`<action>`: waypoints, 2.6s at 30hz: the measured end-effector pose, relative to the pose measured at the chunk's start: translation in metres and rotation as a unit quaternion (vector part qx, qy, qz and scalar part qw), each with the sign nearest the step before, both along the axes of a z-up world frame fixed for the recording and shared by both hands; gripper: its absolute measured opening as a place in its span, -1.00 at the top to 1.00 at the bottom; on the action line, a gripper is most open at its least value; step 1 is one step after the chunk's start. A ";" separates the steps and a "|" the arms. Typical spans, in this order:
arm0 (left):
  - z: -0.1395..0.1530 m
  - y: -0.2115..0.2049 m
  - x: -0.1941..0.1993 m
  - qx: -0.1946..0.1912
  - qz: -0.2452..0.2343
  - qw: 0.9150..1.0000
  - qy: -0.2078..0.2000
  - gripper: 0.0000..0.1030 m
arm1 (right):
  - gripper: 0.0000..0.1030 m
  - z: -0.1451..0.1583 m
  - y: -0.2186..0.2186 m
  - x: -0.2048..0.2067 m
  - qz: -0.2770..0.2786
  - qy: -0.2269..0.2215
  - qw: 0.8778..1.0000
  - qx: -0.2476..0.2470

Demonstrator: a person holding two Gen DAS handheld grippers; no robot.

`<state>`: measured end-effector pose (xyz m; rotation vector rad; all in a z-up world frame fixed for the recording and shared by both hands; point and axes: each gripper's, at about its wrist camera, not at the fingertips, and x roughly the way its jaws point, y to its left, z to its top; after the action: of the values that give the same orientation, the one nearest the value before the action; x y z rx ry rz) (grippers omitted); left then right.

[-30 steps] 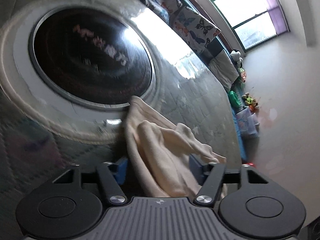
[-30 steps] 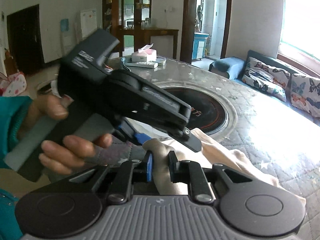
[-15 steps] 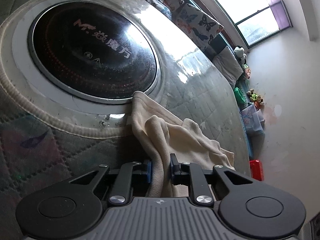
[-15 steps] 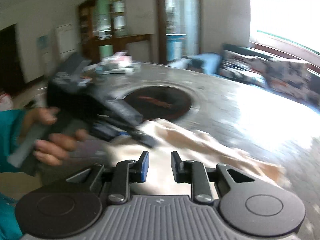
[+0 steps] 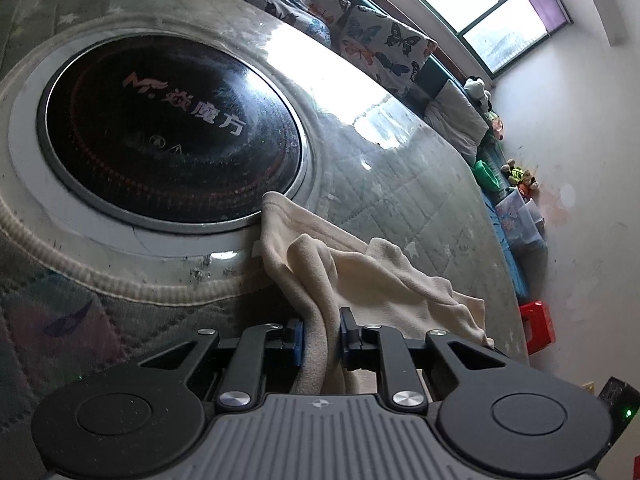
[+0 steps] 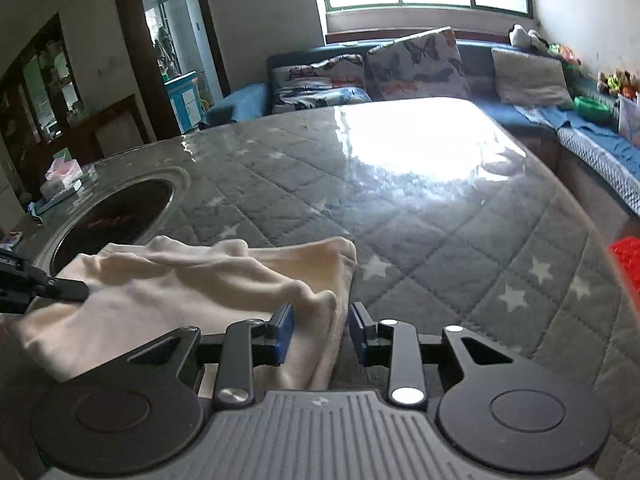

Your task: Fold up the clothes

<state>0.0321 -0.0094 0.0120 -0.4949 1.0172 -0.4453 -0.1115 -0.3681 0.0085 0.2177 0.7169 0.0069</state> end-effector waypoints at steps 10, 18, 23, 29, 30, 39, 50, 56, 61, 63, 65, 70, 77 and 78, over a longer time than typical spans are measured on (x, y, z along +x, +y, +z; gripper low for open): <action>0.022 -0.024 0.000 0.052 -0.048 0.996 -0.056 0.70 | 0.83 0.010 -0.005 -0.013 -0.008 -0.039 0.998 0.044; 0.034 -0.089 0.006 0.050 -0.111 0.989 -0.084 0.72 | 0.84 0.047 -0.037 -0.045 -0.059 -0.087 0.994 0.014; 0.036 -0.142 0.003 0.050 -0.155 0.982 -0.098 0.72 | 0.84 0.052 -0.068 -0.062 -0.111 -0.083 0.990 -0.014; 0.032 -0.188 -0.002 0.045 -0.188 0.975 -0.107 0.72 | 0.86 0.049 -0.100 -0.076 -0.165 -0.070 0.983 -0.045; 0.030 -0.194 -0.003 0.045 -0.194 0.974 -0.107 0.72 | 0.88 0.047 -0.105 -0.078 -0.174 -0.067 0.981 -0.047; 0.011 -0.201 0.001 0.086 -0.197 0.972 -0.096 0.34 | 0.84 0.026 -0.131 -0.084 -0.211 -0.028 0.976 -0.056; 0.021 -0.208 0.009 0.119 -0.193 0.964 -0.135 0.15 | 0.57 0.003 -0.125 -0.031 -0.173 -0.002 0.985 -0.022; 0.015 -0.230 0.017 0.133 -0.205 0.959 -0.143 0.15 | 0.50 -0.009 -0.134 -0.013 -0.185 0.008 0.983 -0.011; 0.015 -0.239 0.021 0.142 -0.210 0.955 -0.152 0.13 | 0.48 -0.006 -0.135 -0.012 -0.185 0.003 0.983 -0.016; 0.016 -0.238 0.020 0.140 -0.213 0.954 -0.154 0.12 | 0.46 -0.001 -0.132 -0.016 -0.183 -0.007 0.983 -0.016; 0.017 -0.239 0.018 0.143 -0.215 0.953 -0.159 0.11 | 0.40 0.003 -0.125 -0.020 -0.169 -0.011 0.985 -0.019; 0.013 -0.246 0.017 0.155 -0.218 0.949 -0.165 0.04 | 0.38 0.004 -0.108 -0.021 -0.140 -0.006 0.990 -0.030; 0.017 -0.245 0.008 0.167 -0.222 0.943 -0.182 -0.05 | 0.28 0.003 -0.104 -0.019 -0.138 -0.006 0.989 -0.045; 0.019 -0.243 0.005 0.167 -0.224 0.941 -0.188 -0.05 | 0.28 0.007 -0.103 -0.025 -0.136 -0.011 0.990 -0.046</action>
<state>0.0366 -0.2520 0.0312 0.1367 0.8038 -0.7249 -0.1366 -0.4711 0.0156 0.2253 0.6589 -0.2833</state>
